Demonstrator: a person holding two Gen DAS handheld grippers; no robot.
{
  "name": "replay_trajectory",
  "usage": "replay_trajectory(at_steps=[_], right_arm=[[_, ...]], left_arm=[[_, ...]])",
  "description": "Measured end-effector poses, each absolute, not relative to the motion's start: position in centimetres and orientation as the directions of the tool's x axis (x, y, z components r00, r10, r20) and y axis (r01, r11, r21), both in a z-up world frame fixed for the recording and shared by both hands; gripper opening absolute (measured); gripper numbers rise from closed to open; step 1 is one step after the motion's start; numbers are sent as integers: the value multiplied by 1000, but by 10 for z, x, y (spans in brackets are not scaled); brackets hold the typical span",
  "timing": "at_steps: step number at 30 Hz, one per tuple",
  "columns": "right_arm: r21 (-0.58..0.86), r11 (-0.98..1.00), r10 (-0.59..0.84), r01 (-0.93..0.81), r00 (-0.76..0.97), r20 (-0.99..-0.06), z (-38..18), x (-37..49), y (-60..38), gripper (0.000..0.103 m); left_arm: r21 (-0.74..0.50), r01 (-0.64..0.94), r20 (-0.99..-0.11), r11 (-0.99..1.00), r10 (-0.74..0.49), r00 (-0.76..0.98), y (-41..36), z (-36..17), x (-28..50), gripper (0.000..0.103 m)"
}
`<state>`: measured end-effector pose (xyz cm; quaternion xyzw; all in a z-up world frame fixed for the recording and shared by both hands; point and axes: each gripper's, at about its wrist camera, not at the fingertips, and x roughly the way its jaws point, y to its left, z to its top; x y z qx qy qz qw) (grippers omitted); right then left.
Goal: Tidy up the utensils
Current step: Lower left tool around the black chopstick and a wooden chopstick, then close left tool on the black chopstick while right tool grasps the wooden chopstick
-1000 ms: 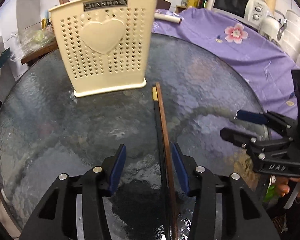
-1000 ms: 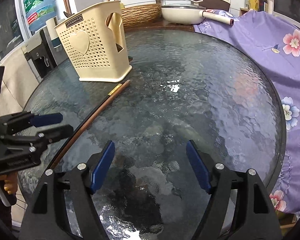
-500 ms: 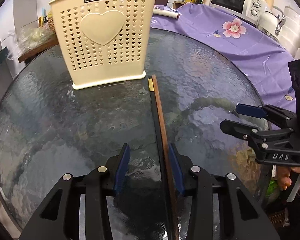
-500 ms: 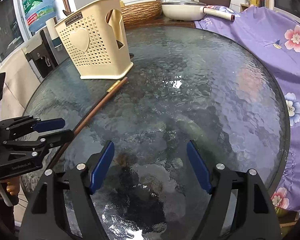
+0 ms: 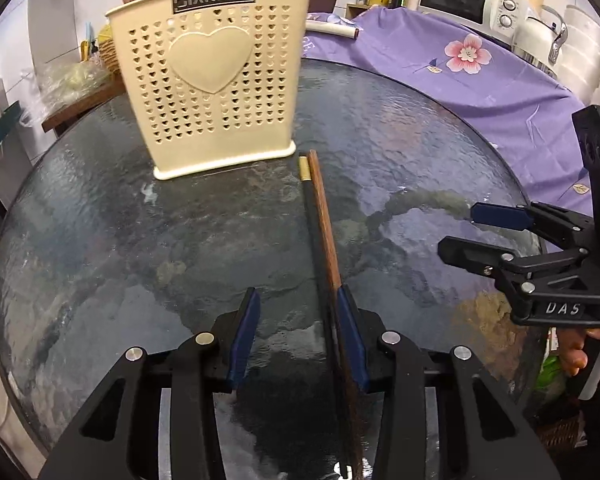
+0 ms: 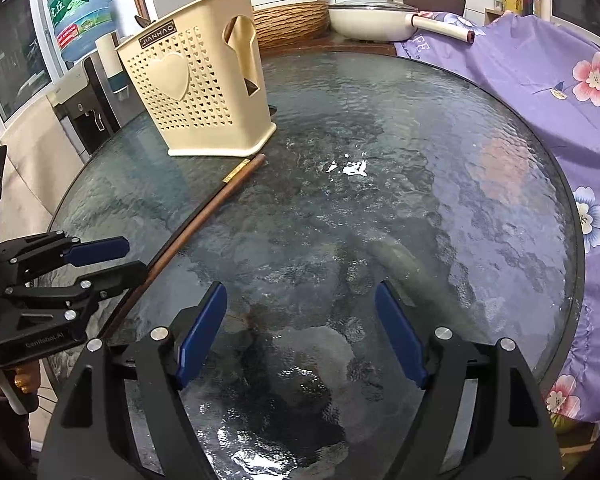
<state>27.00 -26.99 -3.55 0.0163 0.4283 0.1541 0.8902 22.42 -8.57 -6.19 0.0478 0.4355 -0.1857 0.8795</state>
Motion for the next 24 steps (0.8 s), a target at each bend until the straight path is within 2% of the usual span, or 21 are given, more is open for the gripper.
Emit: replay_trajectory(at_steps=[4,8,15,20,24], right_arm=[[161,952,289,-261,592,-752,-33,271,-267,76],[172,955,287,-243,598,-748,-29,276,-269,76],[223,947,317,-230,579,-751,-24,297,-255,76],[148,953,279,-263,583,-763,-20,313,-214,76],[3,966,164,-260,601,-782,-30,316,-192,76]], left_arm=[[-11,390,-786,921,-249,566,-107,-64,222,39],[-113,394,-777,912,-328,537,-105,-61,222,39],[-137,325,-751,936,-312,581,-77,-48,228,39],[-115,279,-748,953,-268,607,-62,-46,230,39],[-120,264,-750,957,-261,608,-52,-47,228,39]])
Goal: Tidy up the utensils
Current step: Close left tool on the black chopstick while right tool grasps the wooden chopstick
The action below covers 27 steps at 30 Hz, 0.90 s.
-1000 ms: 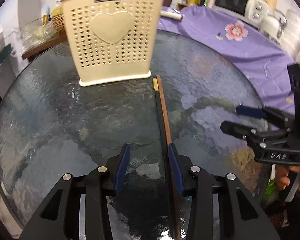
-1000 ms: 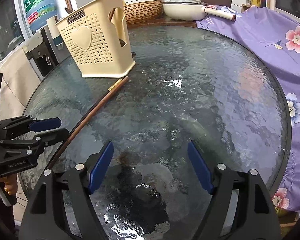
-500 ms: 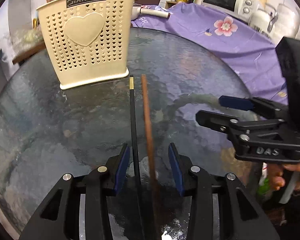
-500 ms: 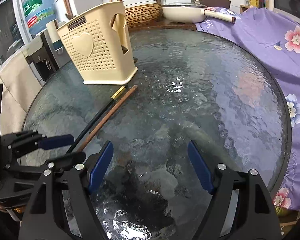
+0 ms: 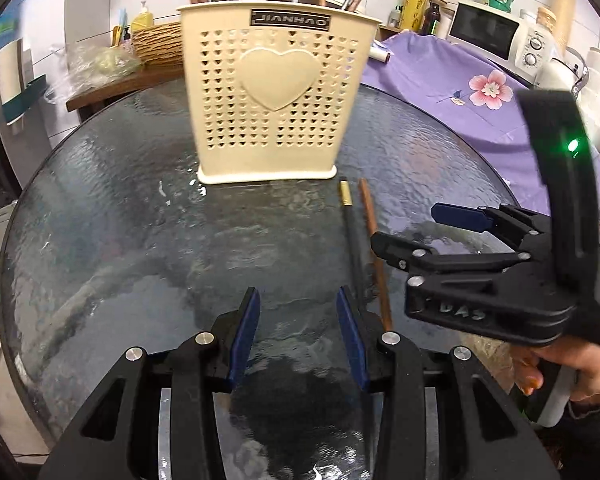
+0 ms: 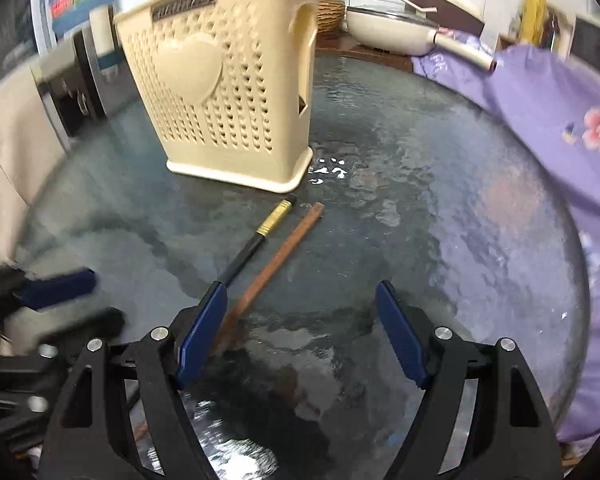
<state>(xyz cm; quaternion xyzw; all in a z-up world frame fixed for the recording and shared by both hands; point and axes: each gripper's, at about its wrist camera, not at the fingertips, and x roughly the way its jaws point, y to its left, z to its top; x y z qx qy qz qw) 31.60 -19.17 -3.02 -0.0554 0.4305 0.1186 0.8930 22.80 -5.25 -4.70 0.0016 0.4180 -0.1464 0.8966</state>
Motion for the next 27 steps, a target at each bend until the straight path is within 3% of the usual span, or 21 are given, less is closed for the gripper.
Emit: replay_trajectory(at_steps=[5,9,15,20,22,27], right_arm=[[6,964,164,-266,575,-801,-37,320,-192,76],[1,957,170,-291,555,-814,-37,321,-204,70],[26,955,183,-294,522,-833,-35,323,-231,49],[57,955,203,-290,506,-838,-34,332,-243,39],[57,955,205,-291,509,-836,-34,337,-242,27],[54,943,222,-328,498,-839,-33,346,-238,15]], left_arm=[[-129,259,-755,957,-264,600,-50,-53,231,39],[-108,279,-757,954,-261,600,-55,-54,231,39],[-96,277,-761,956,-250,598,-58,-53,239,39],[-73,309,-763,948,-252,595,-72,-51,246,39],[-63,318,-763,946,-251,595,-77,-50,250,39],[-45,335,-774,941,-245,584,-87,-49,260,39]])
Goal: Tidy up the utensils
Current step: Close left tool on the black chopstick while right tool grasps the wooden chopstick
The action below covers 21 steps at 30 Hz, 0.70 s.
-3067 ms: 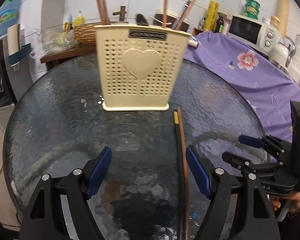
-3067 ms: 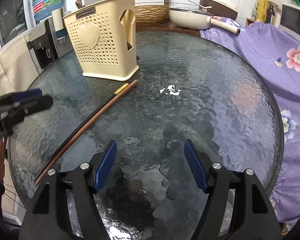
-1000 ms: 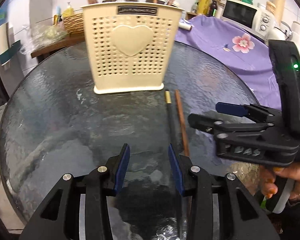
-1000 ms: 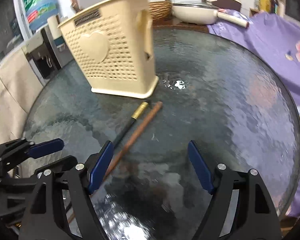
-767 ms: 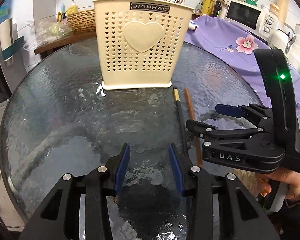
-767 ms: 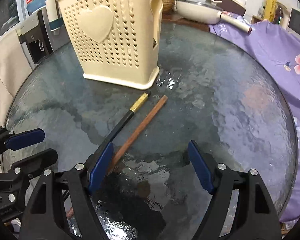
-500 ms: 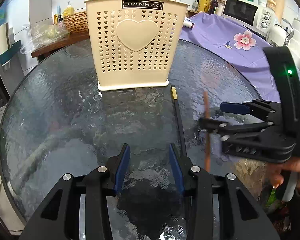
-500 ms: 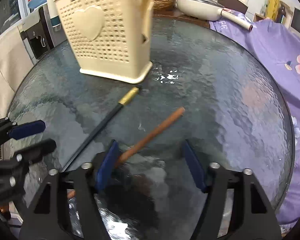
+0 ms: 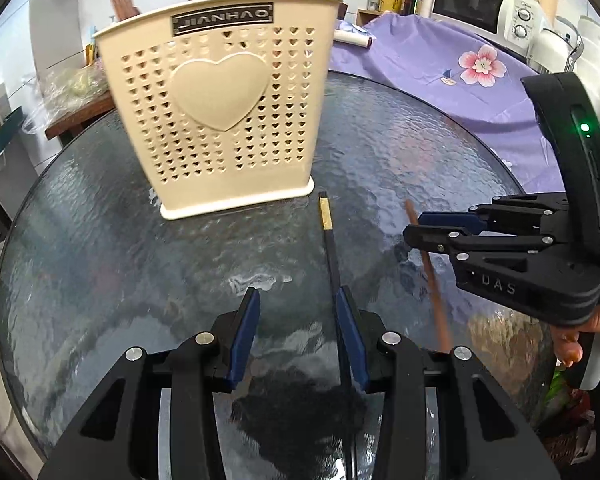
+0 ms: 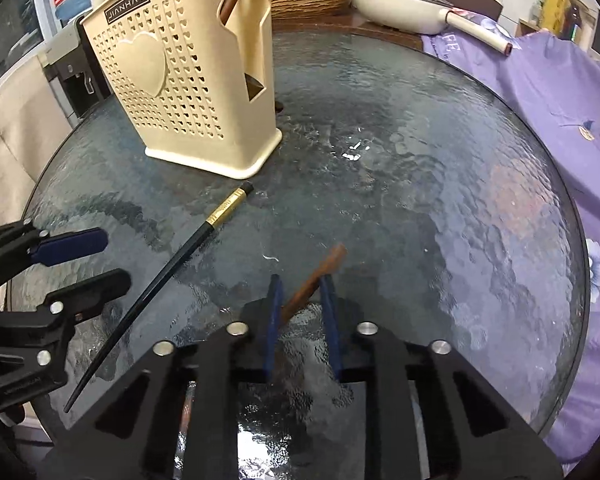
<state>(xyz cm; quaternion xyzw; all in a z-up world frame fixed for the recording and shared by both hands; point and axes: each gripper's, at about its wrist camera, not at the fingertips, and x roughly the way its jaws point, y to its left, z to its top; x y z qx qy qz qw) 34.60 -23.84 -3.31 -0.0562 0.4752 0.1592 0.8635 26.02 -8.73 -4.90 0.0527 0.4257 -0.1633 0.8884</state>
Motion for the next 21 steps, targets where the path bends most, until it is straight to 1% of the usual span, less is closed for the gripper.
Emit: replay_trajectory(at_steps=[6,10,13,18,20,21], right_arm=[[105,933,266,-346,463,-846,-33,353,-248,14],[66,934,233,-352,458,-858,-32,354,-243,14],[71,936,229,-344,447,-865,-32,355,-244,14],[88,942,231,-323,435,-870,-32,360,-249,14],[78,943,221,-323,435,-873,-32,361,-249,14],[74,944,217,-322,436,-874,-32,362,-249,14]], left_arm=[[-79,344,-782,936,-272,560,-98,-51,273,39],[-49,375,-797,926,-263,543,-116,-55,283,39],[-28,383,-806,923,-247,537,-125,-58,291,39],[9,385,-817,923,-215,535,-137,-61,308,33],[22,392,-822,920,-206,530,-141,-64,315,27],[28,397,-820,917,-206,534,-143,-64,317,26]])
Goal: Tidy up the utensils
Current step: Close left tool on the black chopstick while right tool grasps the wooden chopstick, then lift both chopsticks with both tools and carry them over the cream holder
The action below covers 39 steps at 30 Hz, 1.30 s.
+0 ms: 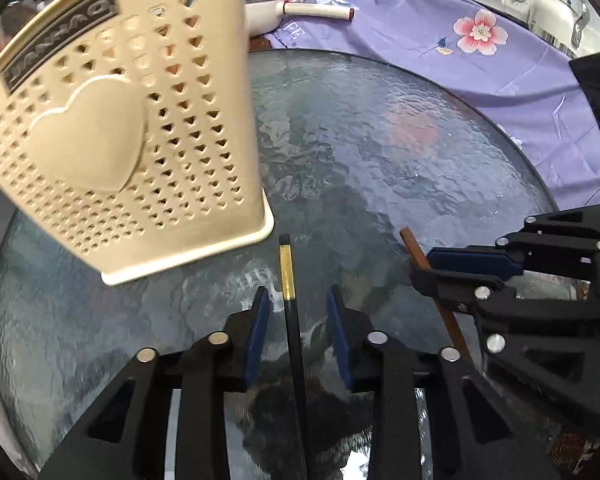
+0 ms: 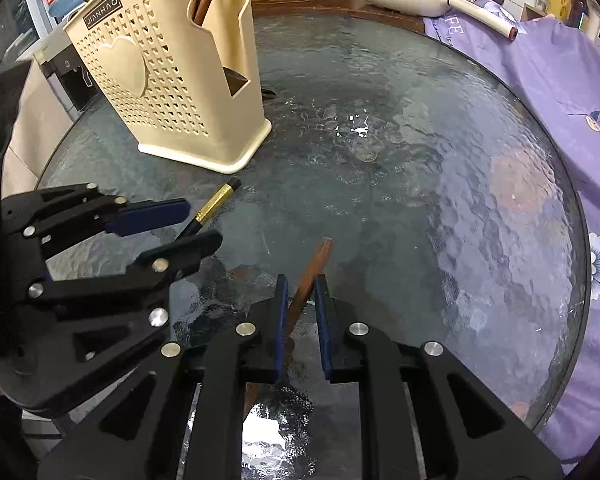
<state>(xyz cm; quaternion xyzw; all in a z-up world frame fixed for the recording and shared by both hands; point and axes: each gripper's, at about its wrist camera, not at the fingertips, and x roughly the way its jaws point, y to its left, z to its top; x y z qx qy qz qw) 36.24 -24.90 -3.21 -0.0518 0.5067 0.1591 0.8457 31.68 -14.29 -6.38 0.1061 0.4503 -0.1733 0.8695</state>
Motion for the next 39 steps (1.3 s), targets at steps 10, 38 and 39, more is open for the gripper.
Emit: replay_trajectory(at_steps=[10,38,39], right_arm=[[17,950,169,-313,467,-868,-35,369,-245,14],[316,890,452,-330,543,-708,14,335,-263,7],[331,881,470,-338,544,-695,18,333,-264,7]], left_arm=[[43,416,-816,908,-209,540,-150,-65,324,7],[-100,347,-683,933,-318,658,-84,11,258,7],[-104,345,-678,933,-321,662,-82,14,257,7]])
